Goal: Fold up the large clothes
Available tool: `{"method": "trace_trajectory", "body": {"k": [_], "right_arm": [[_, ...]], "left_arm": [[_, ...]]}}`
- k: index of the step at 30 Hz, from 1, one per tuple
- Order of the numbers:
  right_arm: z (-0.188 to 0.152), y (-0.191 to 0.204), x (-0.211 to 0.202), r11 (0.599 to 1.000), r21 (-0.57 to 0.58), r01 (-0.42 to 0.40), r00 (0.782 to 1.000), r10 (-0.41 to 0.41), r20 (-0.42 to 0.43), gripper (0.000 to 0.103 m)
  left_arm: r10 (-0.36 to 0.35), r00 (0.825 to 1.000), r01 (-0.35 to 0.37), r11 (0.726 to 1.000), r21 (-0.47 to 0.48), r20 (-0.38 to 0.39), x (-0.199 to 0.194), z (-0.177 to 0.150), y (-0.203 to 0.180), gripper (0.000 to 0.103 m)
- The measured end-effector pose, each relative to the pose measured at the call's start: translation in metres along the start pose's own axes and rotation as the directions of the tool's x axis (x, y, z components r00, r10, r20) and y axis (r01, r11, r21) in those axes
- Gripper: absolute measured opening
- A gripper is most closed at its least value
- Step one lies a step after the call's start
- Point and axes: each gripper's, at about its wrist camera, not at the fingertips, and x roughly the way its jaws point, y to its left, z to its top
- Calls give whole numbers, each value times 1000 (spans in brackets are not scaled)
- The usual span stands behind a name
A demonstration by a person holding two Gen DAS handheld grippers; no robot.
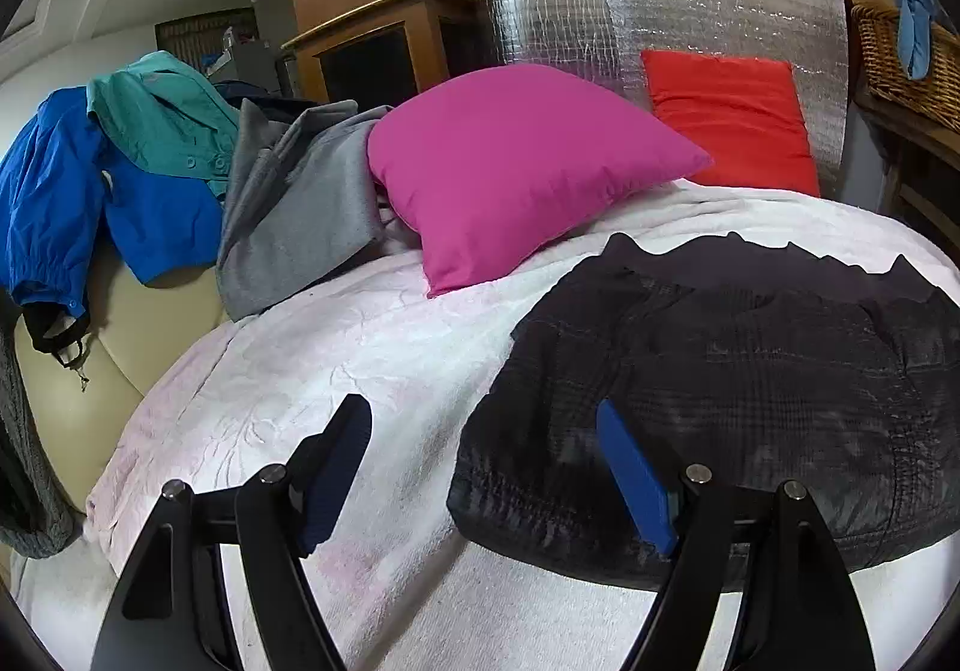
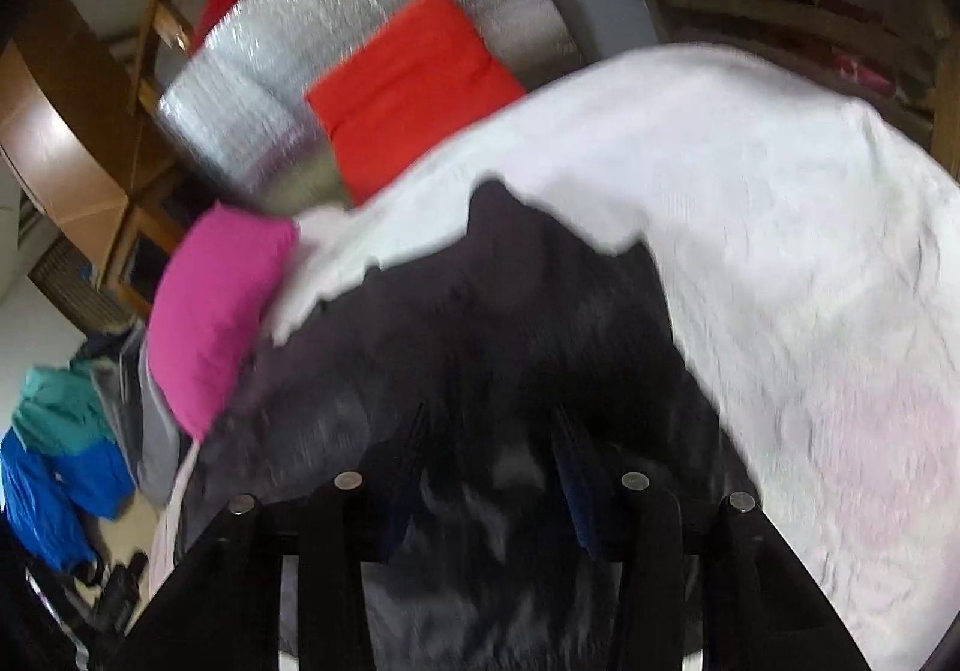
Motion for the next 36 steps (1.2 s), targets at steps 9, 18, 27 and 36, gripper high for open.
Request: {"method": "trace_trajectory", "body": {"k": [9,18,27,36], "right_arm": [[16,-14,65,988,70,141,987,-134,-91,47],[3,25,14,992,-35,122,992,-121,21,60],[-48,68,-77,981,-169,96,973,-56,224,80],[-105,106,-177,935,-280,219,924,-106,366,88]], "left_arm": [[8,1000,-9,999,47,13,1,1,-14,79],[5,999,-6,999,32,43,-13,1,-11,79],[-51,999,51,997,-55,-1,-40,-2,-3,81],[-62,997,64,997,-52,35,-132,-9,15,88]]}}
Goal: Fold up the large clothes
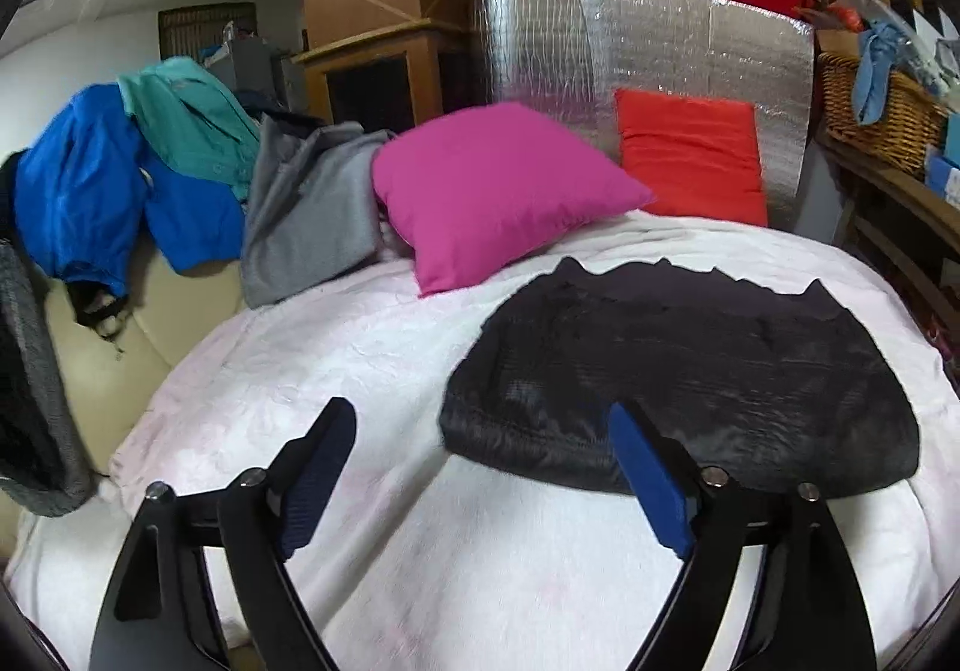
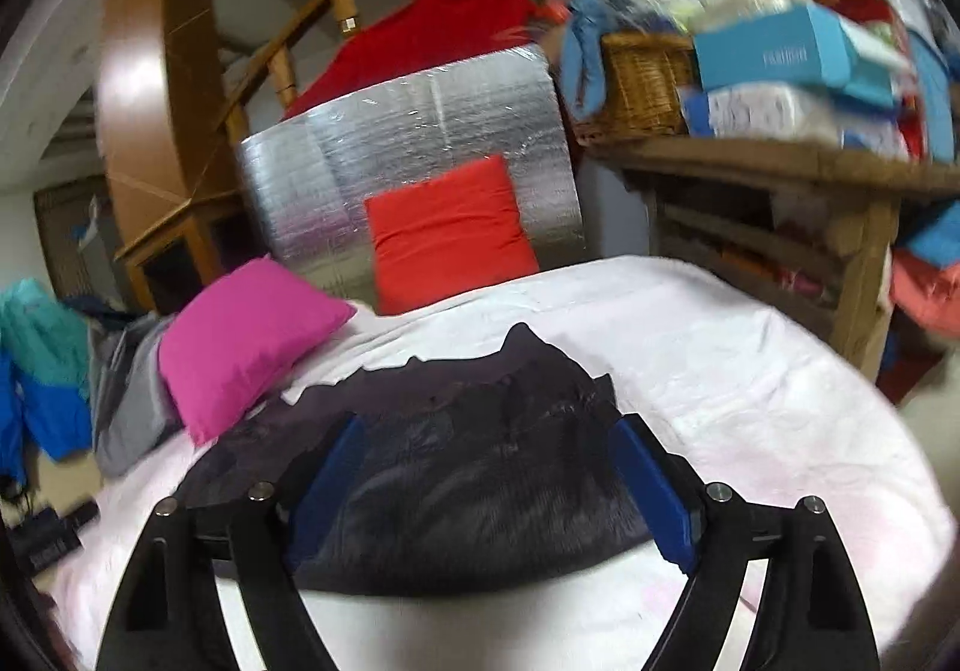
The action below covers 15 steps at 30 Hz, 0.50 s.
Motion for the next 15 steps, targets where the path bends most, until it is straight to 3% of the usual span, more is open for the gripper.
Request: {"method": "trace_trajectory", "body": {"k": [4,9,15], "right_arm": [[-5,13,-39,997,-71,14,999,-16,-33,90],[-8,24,-93,994,-112,8,999,-12,-35,90],[-9,25,-158,994,-105,-8,999,4,-40,90]], "left_arm": [[11,997,-11,1000,-5,80,-50,-1,10,95],[19,992,-20,1000,4,123,-99,-5,19,95],[56,979,-64,997,36,194,-158,-15,22,96]]}}
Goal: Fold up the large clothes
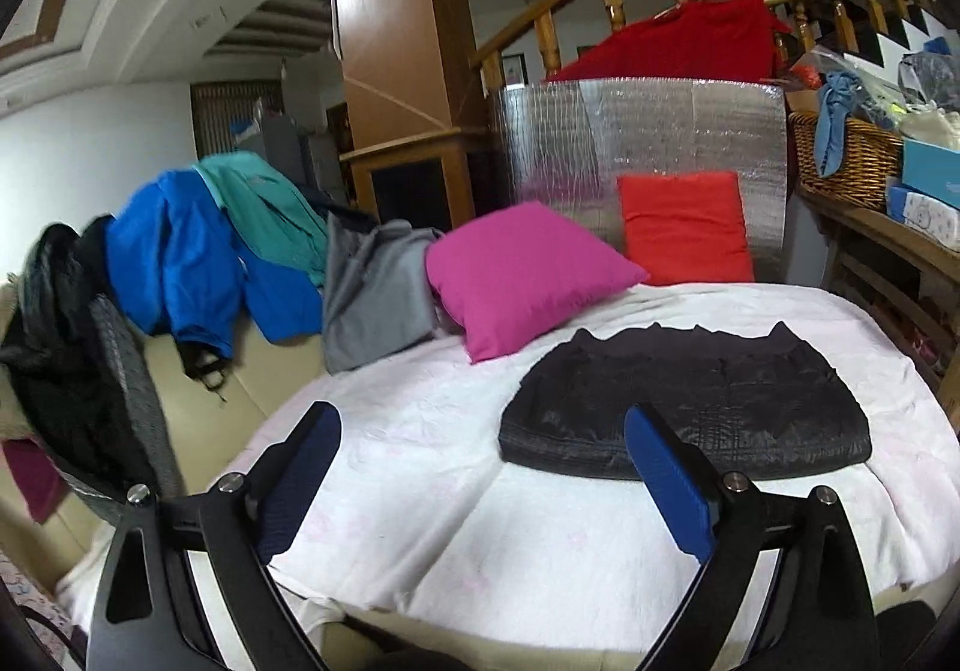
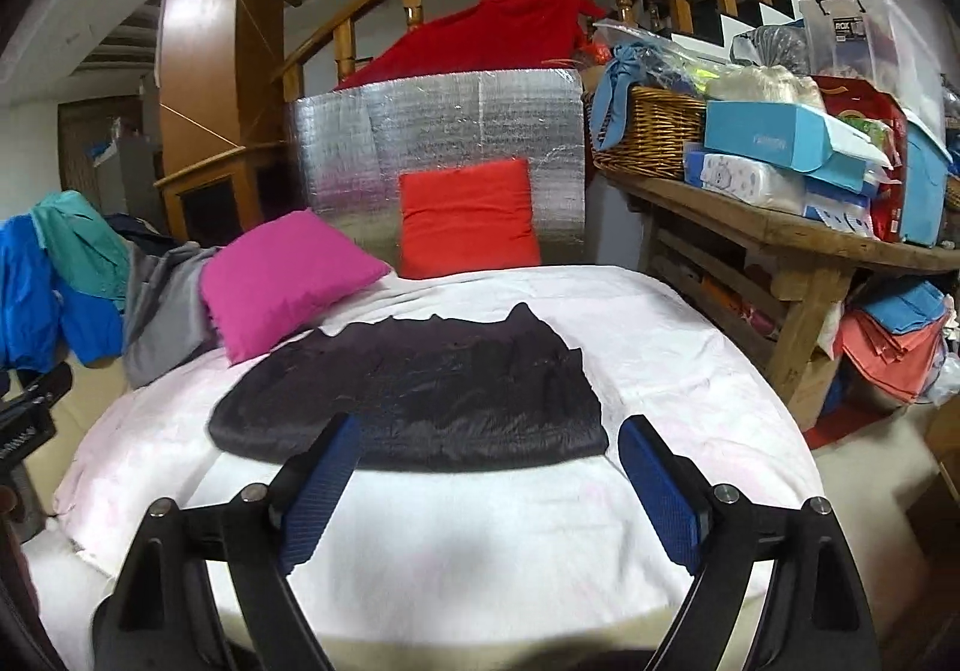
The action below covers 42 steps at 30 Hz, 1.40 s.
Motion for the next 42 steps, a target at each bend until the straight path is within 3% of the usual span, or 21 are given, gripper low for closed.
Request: {"method": "trace_trajectory", "body": {"k": [9,18,27,42], "right_arm": [[-9,5,-52,1000,-5,4,1000,-4,-25,90],[-6,14,-70,1000,16,27,1000,-27,-13,90],[-1,22,-83,998,18,58,998,-58,1,90],[2,36,-96,997,-13,70,997,-70,15,90]], "left_arm": [[-15,1000,15,1000,-1,23,-54,3,7,98],[-15,999,13,1000,28,46,-80,6,15,100],[-23,995,21,1000,18,97,-99,8,29,101],[-21,994,21,1000,1,111,-105,7,37,102]]}}
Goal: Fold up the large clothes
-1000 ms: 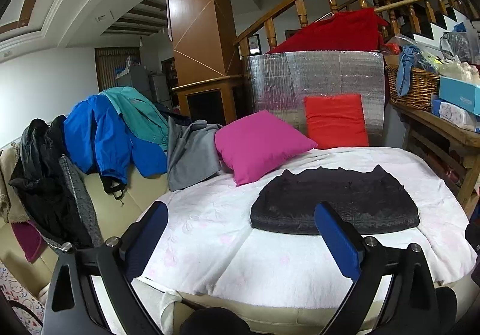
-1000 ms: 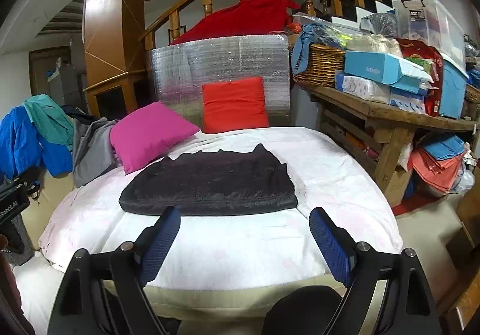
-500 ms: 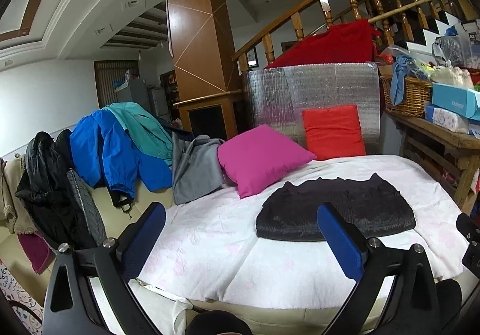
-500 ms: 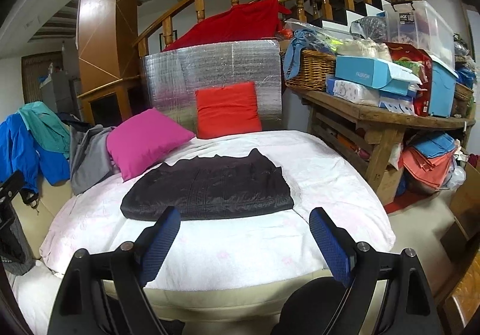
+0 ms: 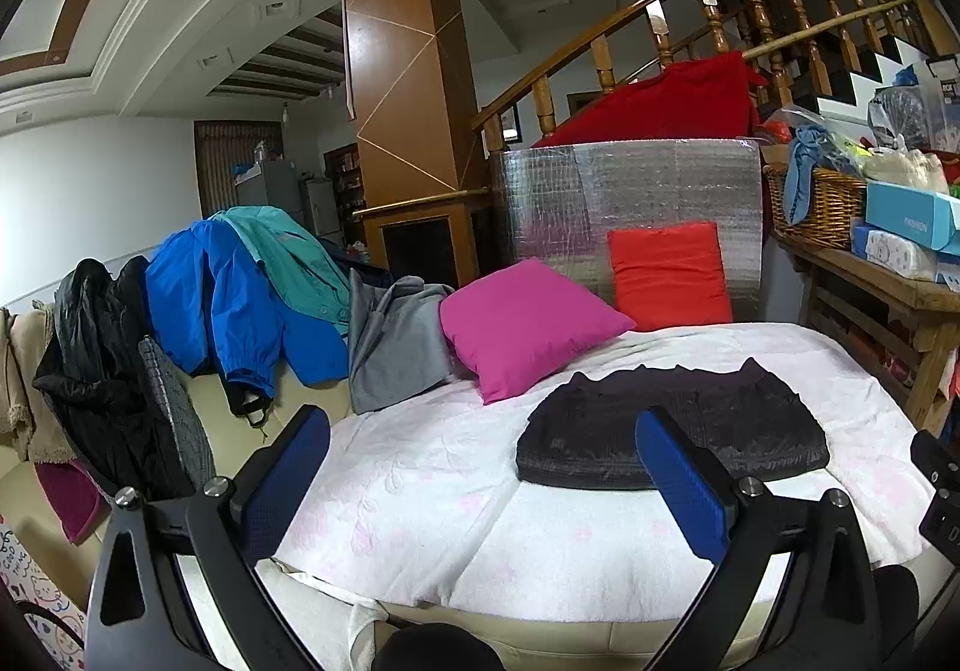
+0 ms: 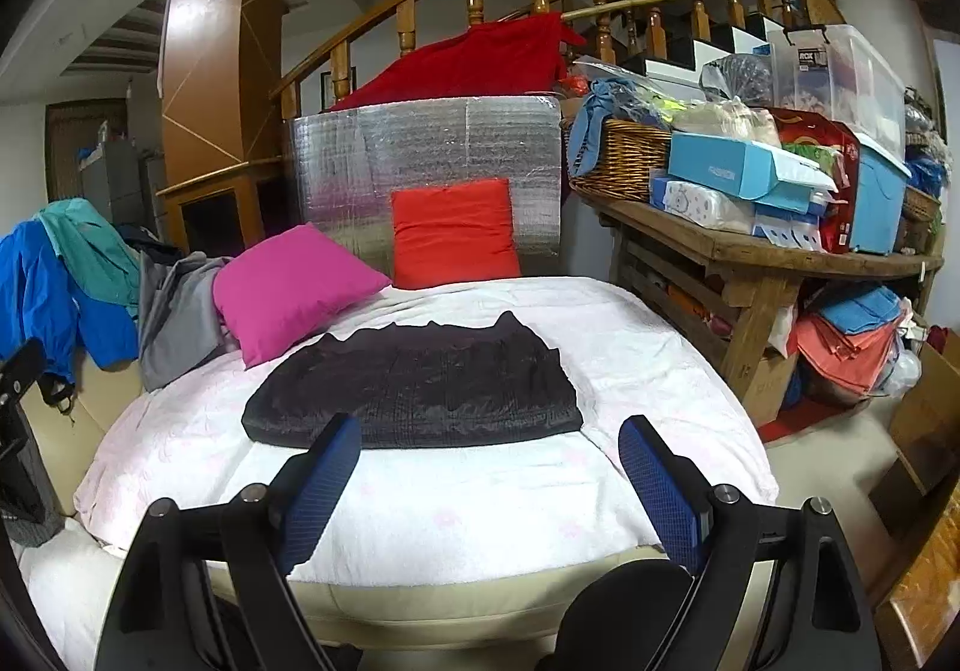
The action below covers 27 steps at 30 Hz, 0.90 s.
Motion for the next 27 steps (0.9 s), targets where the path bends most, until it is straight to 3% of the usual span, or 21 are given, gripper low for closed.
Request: {"method": "trace_trajectory", "body": {"k": [27], "right_arm": [[7,2,-4,1000,-9,5,1000,-4,15,90]], "left_arm": [[9,1000,-9,1000,-19,11,-6,5,0,102]]}}
